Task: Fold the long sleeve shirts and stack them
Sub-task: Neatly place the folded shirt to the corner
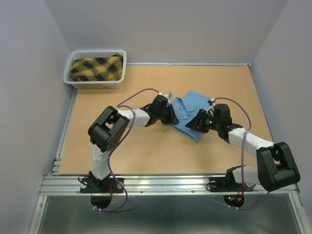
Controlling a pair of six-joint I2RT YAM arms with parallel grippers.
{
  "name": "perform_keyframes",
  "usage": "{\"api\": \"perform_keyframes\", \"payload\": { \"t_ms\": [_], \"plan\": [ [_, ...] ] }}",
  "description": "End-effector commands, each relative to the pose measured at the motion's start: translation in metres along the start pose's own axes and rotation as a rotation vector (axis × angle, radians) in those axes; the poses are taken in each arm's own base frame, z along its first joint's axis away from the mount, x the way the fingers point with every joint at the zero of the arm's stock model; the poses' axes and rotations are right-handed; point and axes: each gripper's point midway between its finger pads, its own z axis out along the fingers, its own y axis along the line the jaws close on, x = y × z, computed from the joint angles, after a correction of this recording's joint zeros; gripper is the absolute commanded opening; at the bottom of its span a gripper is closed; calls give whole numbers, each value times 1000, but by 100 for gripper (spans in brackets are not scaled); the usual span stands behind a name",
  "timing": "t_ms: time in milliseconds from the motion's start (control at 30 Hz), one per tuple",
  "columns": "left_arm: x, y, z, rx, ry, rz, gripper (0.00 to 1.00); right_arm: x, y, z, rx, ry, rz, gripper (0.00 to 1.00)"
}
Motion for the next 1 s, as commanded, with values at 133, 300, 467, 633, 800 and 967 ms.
{"api": "perform_keyframes", "payload": {
  "t_ms": [133,300,467,633,800,967],
  "plan": [
    [-4,7,3,17,-26,2,12,36,-19,12,-138,60,145,43],
    [-4,18,3,-3,-30,-9,12,55,-65,5,-66,48,227,41],
    [-3,30,2,-21,-31,-24,12,54,-85,-6,-48,19,273,40],
    [1,38,2,-34,-25,-32,12,40,-83,-16,-85,-21,272,39],
    [4,37,1,-24,-15,-31,12,-8,-54,-30,-107,-119,201,39],
    [4,35,-2,-18,-17,-25,12,-73,-43,-39,-108,-254,210,39]
  ]
}}
